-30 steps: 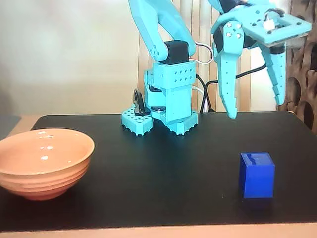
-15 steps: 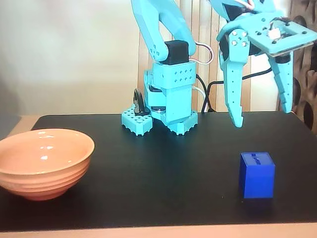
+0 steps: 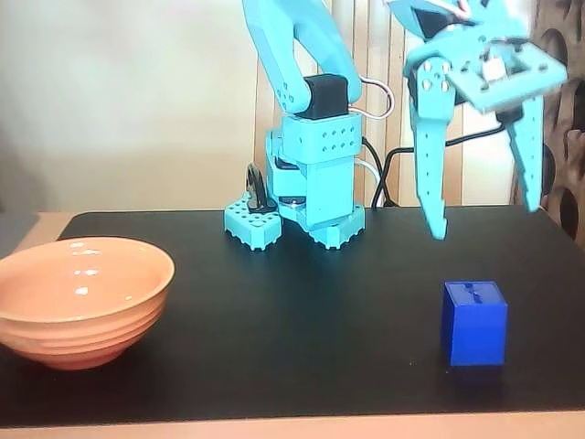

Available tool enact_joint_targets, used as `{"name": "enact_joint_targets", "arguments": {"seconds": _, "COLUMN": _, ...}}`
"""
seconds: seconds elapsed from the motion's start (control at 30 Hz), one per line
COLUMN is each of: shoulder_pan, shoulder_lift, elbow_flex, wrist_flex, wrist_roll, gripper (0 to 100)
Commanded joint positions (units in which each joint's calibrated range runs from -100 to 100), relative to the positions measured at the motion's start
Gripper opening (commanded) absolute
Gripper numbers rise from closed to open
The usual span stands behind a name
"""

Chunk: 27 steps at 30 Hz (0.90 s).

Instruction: Place the blue cube in the orange bowl.

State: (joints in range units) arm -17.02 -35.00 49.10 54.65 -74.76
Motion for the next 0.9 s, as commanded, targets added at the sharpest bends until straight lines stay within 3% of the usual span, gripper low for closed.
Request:
{"name": "enact_joint_targets", "arguments": {"seconds": 0.0, "shoulder_pan": 1.3, "shoulder_lift": 2.2, "elbow_flex": -4.6, "wrist_flex": -5.4, "wrist_roll": -1.2, "gripper": 27}}
{"name": "enact_joint_targets", "arguments": {"seconds": 0.87, "shoulder_pan": 6.3, "shoulder_lift": 6.0, "elbow_flex": -4.7, "wrist_flex": -5.9, "wrist_roll": -0.7, "gripper": 27}}
